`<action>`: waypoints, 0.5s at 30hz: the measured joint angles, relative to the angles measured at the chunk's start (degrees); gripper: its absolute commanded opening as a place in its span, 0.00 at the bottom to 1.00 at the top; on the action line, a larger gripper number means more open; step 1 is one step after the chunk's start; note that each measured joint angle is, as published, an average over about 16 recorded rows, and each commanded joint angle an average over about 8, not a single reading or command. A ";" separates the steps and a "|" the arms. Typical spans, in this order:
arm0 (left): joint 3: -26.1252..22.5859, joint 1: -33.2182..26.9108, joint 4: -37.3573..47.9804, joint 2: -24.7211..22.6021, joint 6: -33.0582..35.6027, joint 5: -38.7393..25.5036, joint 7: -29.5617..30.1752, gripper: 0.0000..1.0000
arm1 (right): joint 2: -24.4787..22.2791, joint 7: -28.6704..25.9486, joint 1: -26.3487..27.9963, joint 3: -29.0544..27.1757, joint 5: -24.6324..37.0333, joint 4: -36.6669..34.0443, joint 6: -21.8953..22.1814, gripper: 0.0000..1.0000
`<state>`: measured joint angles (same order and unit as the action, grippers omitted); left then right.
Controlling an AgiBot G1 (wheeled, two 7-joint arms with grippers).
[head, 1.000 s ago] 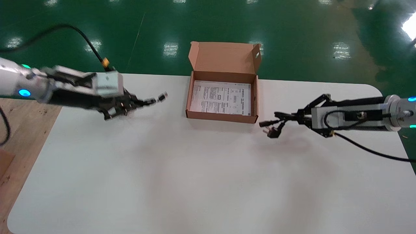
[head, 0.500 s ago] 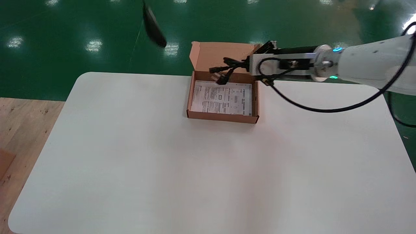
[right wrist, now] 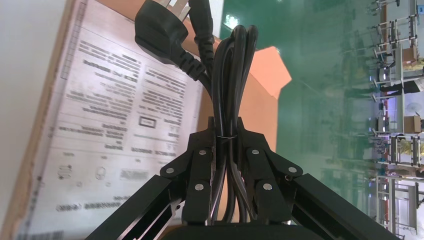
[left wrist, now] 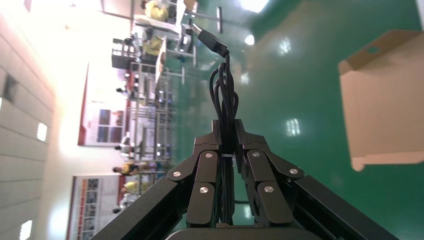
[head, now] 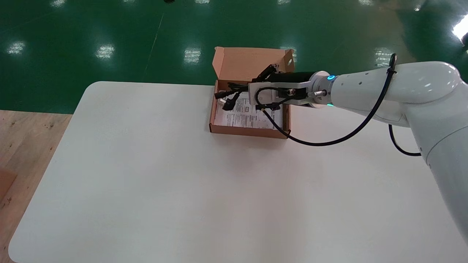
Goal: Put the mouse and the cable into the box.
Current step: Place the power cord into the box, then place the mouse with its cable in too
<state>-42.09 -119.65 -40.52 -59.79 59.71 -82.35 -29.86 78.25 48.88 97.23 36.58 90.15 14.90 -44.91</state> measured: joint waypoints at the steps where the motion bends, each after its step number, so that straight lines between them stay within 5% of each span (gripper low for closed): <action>1: -0.20 -0.21 -0.01 -0.03 0.18 -0.29 0.19 0.00 | 0.07 -0.20 -0.37 0.47 -0.27 0.36 0.43 0.00; 6: -1.17 -1.07 0.07 0.05 0.97 -1.77 1.66 0.00 | 0.25 -2.05 -1.94 3.43 -1.66 2.00 2.28 0.03; 13: -2.26 -1.60 -0.39 0.36 1.44 -3.53 3.64 0.00 | 0.27 -5.76 -2.93 8.42 -3.46 3.77 3.97 0.86; 15: -2.51 -1.60 -0.43 0.35 1.55 -3.88 4.01 0.00 | 0.25 -6.78 -3.01 9.83 -3.98 4.15 4.31 1.00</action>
<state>-44.61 -121.25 -40.95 -59.44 61.27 -86.23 -25.85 78.51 42.10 94.22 46.41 86.17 19.05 -40.60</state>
